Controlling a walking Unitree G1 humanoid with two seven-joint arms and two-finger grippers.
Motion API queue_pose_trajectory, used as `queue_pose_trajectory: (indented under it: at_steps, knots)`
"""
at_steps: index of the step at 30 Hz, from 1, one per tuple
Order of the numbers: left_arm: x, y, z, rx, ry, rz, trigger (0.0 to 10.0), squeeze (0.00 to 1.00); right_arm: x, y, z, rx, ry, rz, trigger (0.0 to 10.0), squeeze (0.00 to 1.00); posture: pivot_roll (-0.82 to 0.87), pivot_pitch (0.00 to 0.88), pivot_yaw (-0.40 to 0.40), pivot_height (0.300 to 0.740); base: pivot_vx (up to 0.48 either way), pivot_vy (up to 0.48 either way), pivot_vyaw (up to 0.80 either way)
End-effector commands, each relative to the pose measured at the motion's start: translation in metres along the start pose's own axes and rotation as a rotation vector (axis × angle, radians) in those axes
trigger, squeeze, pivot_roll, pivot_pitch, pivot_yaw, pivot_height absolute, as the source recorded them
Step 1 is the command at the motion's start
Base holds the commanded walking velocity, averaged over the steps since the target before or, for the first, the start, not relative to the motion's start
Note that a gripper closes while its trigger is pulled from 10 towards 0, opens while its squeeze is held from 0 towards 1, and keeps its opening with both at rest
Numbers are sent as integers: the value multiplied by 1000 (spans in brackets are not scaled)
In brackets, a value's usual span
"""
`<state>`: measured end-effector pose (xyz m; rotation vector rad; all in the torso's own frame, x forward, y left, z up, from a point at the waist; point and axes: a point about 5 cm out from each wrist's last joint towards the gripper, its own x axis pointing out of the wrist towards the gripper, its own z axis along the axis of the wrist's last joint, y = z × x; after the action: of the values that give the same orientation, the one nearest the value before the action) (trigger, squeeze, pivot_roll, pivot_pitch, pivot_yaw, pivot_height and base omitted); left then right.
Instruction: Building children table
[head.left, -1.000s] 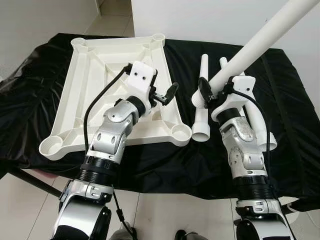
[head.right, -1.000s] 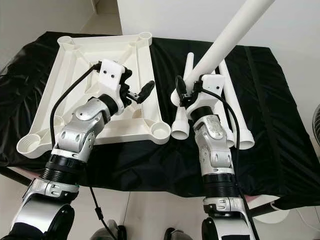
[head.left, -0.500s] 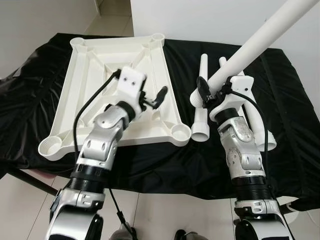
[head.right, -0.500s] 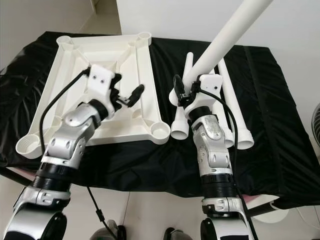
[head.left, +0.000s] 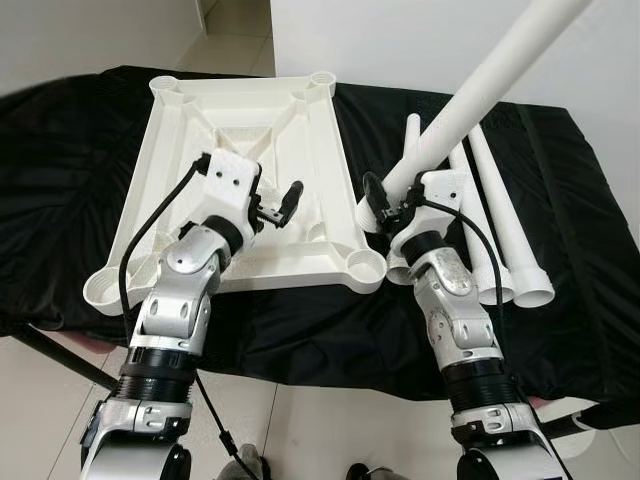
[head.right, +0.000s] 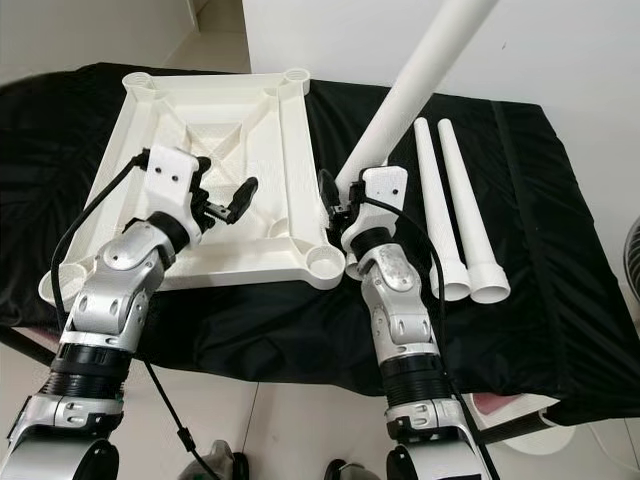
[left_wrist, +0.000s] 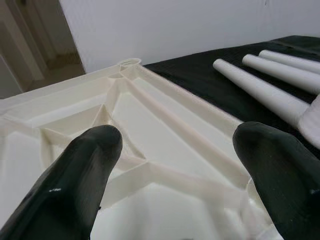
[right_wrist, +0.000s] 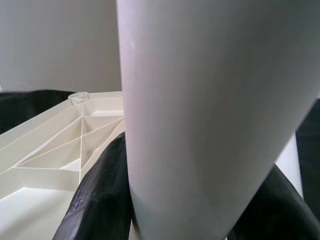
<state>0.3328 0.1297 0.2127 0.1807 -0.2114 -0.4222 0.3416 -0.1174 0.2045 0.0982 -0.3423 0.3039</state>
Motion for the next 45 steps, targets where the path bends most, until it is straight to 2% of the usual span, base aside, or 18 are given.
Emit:
queue_pose_trajectory:
  at_steps: [1, 2, 3, 5, 7, 10, 14, 18, 21, 23, 25, 33, 38, 43, 44, 45]
  knots:
    - [-6, 12, 0, 26, -1, 132, 10000, 0, 2, 0, 2, -9, -17, 10, 10000, 0, 233, 50, -24, 740, 0, 0, 0]
    - [-10, 18, -3, 33, 12, 148, 10000, 0, 2, -2, 2, -13, -17, 7, 10000, 0, 235, 50, -26, 740, 0, 0, 0]
    - [-10, 18, -3, 33, 12, 148, 10000, 0, 2, -2, 2, -13, -17, 7, 10000, 0, 235, 50, -26, 740, 0, 0, 0]
    - [-18, 35, -7, 54, 33, 195, 10000, 0, 2, -6, 2, -22, -18, 1, 10000, 0, 241, 49, -35, 740, 0, 0, 0]
    - [-20, 44, -6, 62, 29, 224, 10000, 0, 3, -7, 2, -28, -16, -1, 10000, 0, 245, 46, -42, 740, 0, 0, 0]
    - [-20, 45, -5, 64, 23, 234, 10000, 0, 4, -8, 1, -30, -13, 4, 10000, 0, 249, 45, -48, 740, 0, 0, 0]
    - [-19, 40, -4, 73, 14, 228, 10000, 0, 5, -6, -1, -41, -9, 15, 10000, 0, 248, 42, -53, 740, 0, 0, 0]
    - [-23, 37, -10, 100, 26, 238, 10000, 0, 6, -4, 0, -47, -14, 27, 10000, 0, 242, 44, -51, 740, 0, 0, 0]
    - [-31, 50, -23, 75, 69, 314, 10000, 0, 7, -7, 0, -54, -14, 26, 10000, 0, 246, 46, -50, 740, 0, 0, 0]
    - [-31, 50, -23, 75, 69, 314, 10000, 0, 7, -7, 0, -54, -14, 26, 10000, 0, 246, 46, -50, 740, 0, 0, 0]
    - [-34, 58, -31, 52, 97, 363, 10000, 0, 7, -9, -2, -61, -9, 18, 10000, 0, 247, 43, -47, 740, 0, 0, 0]
    - [-34, 56, -36, 63, 106, 369, 10000, 0, 5, -9, -8, -70, 4, 11, 10000, 0, 241, 37, -41, 740, 0, 0, 0]
    - [-30, 54, -32, 92, 84, 349, 10000, 0, 5, -11, -8, -77, 3, 5, 10000, 0, 234, 38, -35, 740, 0, 0, 0]
    - [-14, 45, -15, 116, 13, 279, 10000, 0, 6, -17, -7, -92, -1, -13, 10000, 0, 227, 43, -32, 740, 0, 0, 0]
    - [-6, 37, -10, 111, -11, 243, 10000, 0, 5, -19, -6, -96, -4, -21, 10000, 0, 222, 47, -32, 740, 0, 0, 0]
    - [-6, 37, -10, 111, -11, 243, 10000, 0, 5, -19, -6, -96, -4, -21, 10000, 0, 222, 47, -32, 740, 0, 0, 0]
